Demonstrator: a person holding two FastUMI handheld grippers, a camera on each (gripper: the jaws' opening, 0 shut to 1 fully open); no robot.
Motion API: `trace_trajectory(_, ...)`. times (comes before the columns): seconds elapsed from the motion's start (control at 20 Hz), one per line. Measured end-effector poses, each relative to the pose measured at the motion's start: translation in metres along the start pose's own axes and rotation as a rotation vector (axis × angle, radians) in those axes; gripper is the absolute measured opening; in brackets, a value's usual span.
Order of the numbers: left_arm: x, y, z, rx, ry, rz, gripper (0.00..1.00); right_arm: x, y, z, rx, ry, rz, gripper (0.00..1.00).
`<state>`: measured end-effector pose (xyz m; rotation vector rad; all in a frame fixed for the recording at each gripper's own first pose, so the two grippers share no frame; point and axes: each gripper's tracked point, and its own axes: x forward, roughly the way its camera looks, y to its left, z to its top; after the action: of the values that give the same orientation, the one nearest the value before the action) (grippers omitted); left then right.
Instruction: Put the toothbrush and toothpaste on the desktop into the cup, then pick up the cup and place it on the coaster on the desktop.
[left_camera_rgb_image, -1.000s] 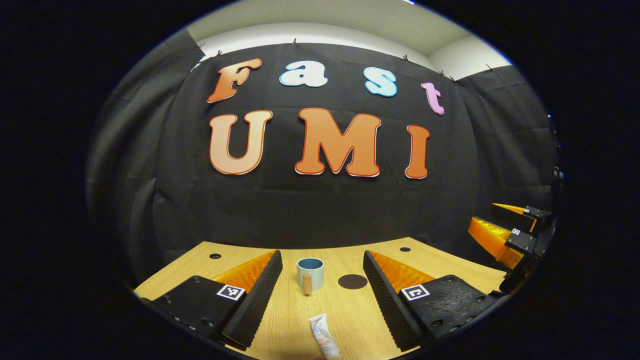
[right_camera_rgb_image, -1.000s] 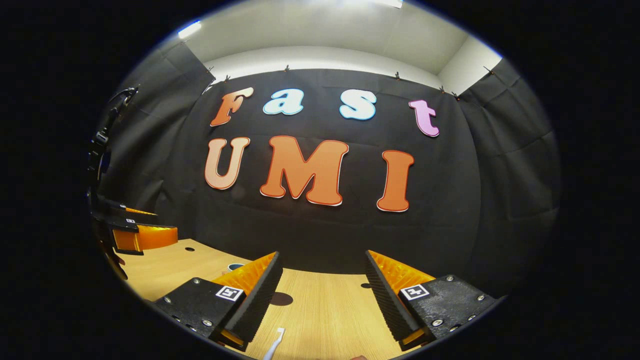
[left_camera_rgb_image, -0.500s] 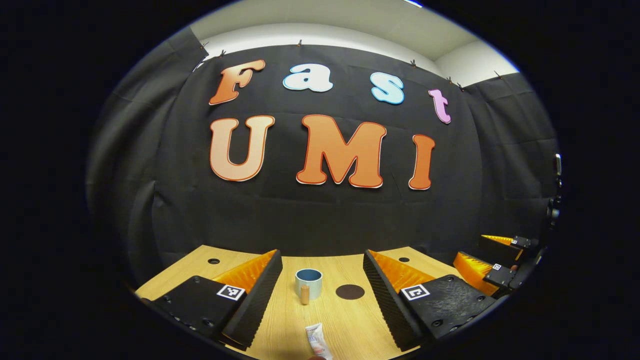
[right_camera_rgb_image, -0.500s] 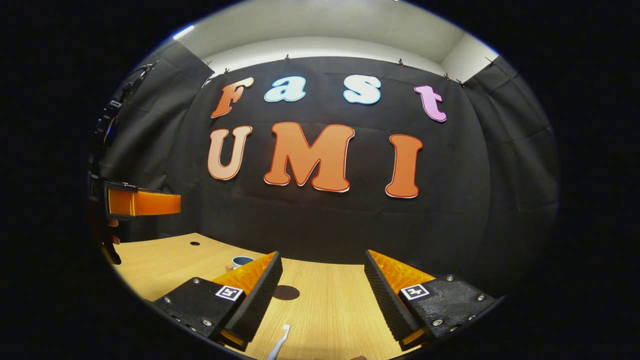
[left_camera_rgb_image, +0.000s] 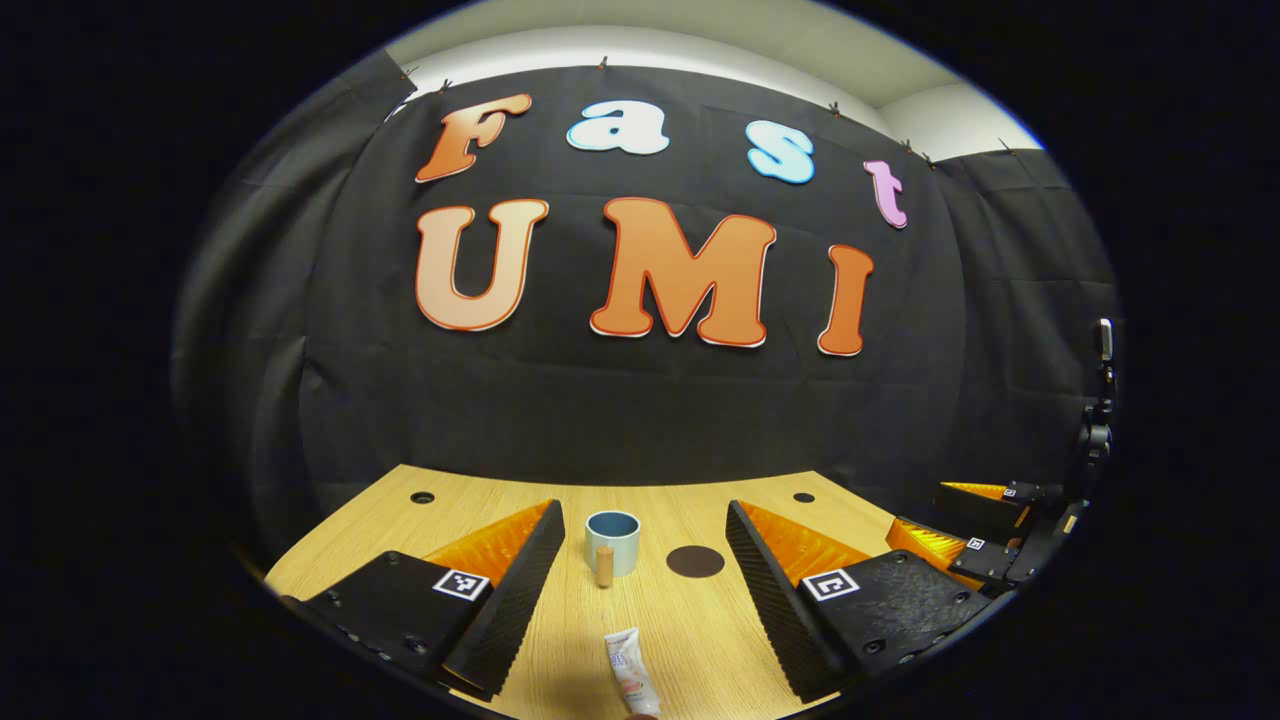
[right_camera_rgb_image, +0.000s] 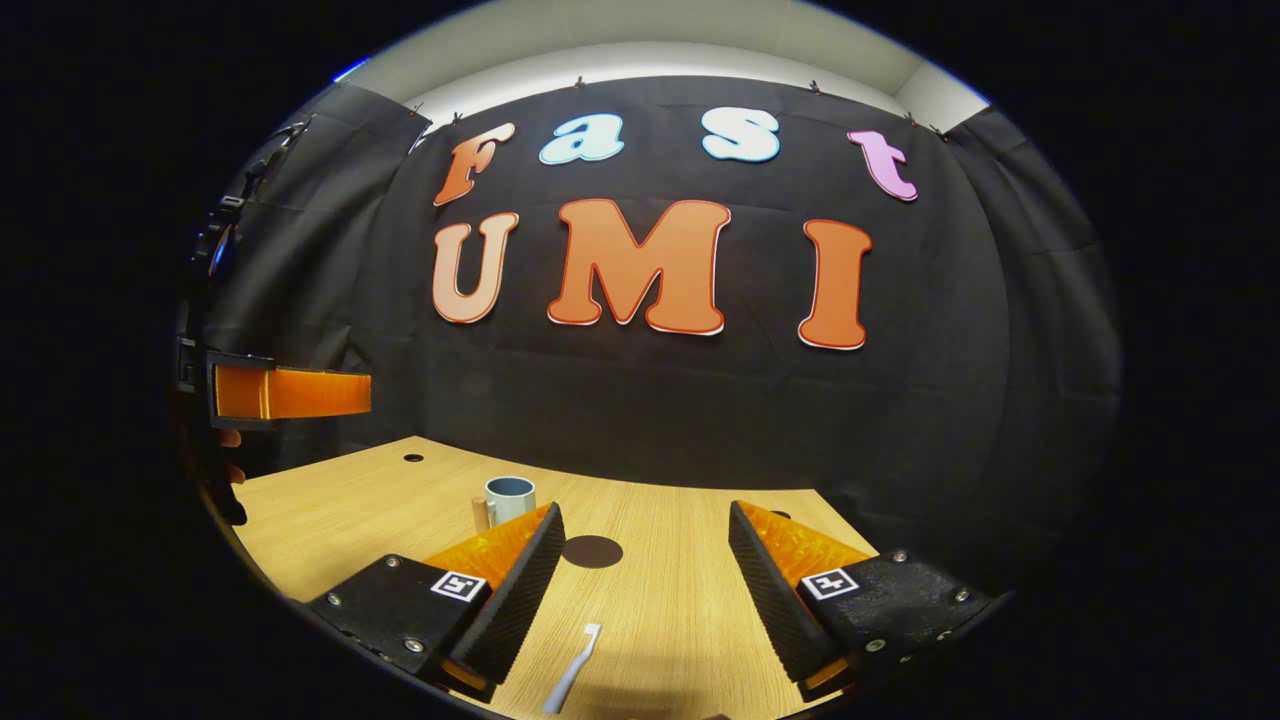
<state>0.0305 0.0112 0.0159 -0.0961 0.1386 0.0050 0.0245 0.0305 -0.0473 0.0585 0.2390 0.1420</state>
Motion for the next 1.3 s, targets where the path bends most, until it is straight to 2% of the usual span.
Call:
trace_trajectory(0.2,0.013,0.002,-0.035,-0.069,0.144,-0.026,0.98,0.003,0.02,0.008,0.009,0.023,0.076,0.98)
trace_trajectory(0.4,0.026,-0.007,-0.077,-0.07,0.305,-0.104,0.98,0.005,0.043,-0.011,0.112,0.15,0.192,0.99)
trace_trajectory(0.5,0.033,-0.008,-0.094,-0.076,0.373,-0.124,0.98,0.007,0.042,-0.02,0.14,0.215,0.187,0.98)
trace_trajectory(0.7,0.039,0.008,-0.122,-0.091,0.502,-0.1,0.98,0.013,0.03,-0.049,0.099,0.364,0.125,0.98)
trace_trajectory(0.8,0.04,0.019,-0.136,-0.075,0.568,-0.076,1.0,0.01,0.036,-0.063,0.085,0.437,0.141,0.96)
trace_trajectory(1.0,0.038,0.015,-0.156,-0.064,0.721,-0.078,0.98,0.011,0.049,-0.089,0.091,0.581,0.189,0.9)
trace_trajectory(1.2,0.039,0.014,-0.164,-0.098,0.838,-0.081,0.98,0.015,0.055,-0.117,0.089,0.703,0.19,0.84)
trace_trajectory(1.3,0.039,0.015,-0.165,-0.109,0.918,-0.074,0.99,0.01,0.052,-0.139,0.067,0.773,0.192,0.78)
